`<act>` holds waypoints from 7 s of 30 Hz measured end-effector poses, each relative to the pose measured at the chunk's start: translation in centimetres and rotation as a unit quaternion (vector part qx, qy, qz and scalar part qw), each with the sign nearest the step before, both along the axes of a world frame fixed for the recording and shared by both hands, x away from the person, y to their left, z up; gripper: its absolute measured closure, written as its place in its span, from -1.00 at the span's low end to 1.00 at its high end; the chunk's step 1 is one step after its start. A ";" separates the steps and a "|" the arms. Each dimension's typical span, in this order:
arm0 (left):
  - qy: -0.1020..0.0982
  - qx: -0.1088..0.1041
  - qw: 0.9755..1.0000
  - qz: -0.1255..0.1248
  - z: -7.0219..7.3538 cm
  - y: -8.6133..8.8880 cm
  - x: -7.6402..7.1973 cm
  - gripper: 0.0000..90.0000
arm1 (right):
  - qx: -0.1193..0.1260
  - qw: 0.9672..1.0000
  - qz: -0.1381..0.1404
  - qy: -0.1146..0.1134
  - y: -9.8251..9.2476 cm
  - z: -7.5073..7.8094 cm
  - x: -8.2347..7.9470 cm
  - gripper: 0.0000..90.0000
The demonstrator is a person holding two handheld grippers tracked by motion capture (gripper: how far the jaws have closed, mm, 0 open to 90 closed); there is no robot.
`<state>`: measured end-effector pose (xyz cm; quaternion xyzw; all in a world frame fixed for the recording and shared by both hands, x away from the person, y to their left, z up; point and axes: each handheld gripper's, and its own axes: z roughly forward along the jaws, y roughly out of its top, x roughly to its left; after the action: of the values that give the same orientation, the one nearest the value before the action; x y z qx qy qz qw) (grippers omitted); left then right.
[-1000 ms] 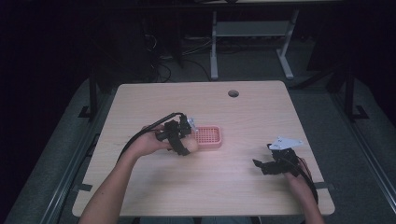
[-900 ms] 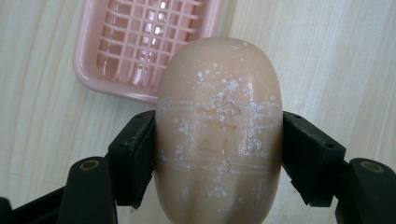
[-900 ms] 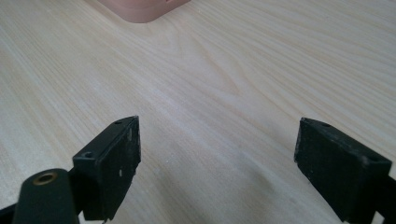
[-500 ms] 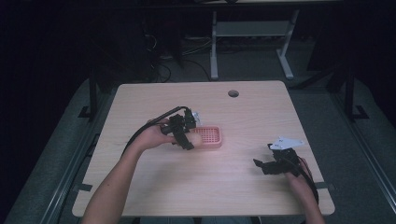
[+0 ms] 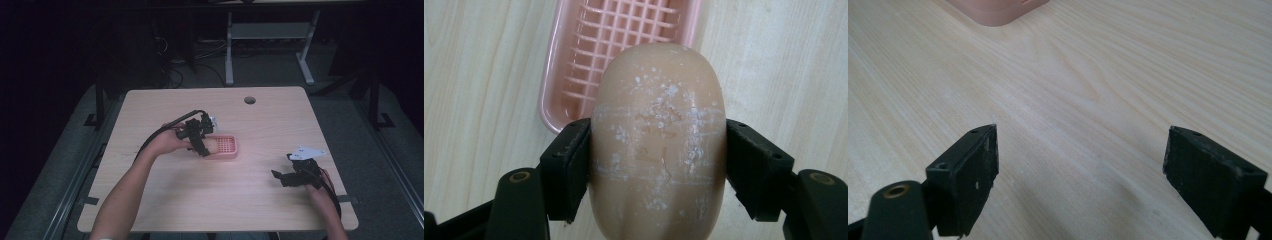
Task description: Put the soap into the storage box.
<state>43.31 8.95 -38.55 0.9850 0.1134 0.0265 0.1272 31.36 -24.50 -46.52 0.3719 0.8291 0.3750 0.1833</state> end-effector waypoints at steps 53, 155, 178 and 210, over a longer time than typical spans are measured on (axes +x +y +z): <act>0.028 0.017 0.999 -0.009 -3.0 -4.4 3.8 -0.29 | 0.001 1.000 0.002 0.003 -0.1 -0.1 0.0 -0.69; -0.008 -0.021 1.000 -0.004 -1.6 -0.2 -3.0 -0.44 | -0.019 1.000 0.014 0.010 1.0 -0.4 0.0 -0.69; -0.019 -0.036 0.999 0.020 -1.2 3.2 -5.2 -0.44 | -0.019 1.000 0.008 0.006 1.0 -0.3 -0.1 -0.69; -0.027 -0.065 0.996 0.053 -2.6 8.3 -8.9 -0.44 | -0.020 1.000 -0.002 0.003 0.7 -0.1 -0.2 -0.69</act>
<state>34.37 17.21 -41.15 0.9661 0.1634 0.0521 0.1928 31.14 -23.80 -46.59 0.3709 0.8360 0.3574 0.1892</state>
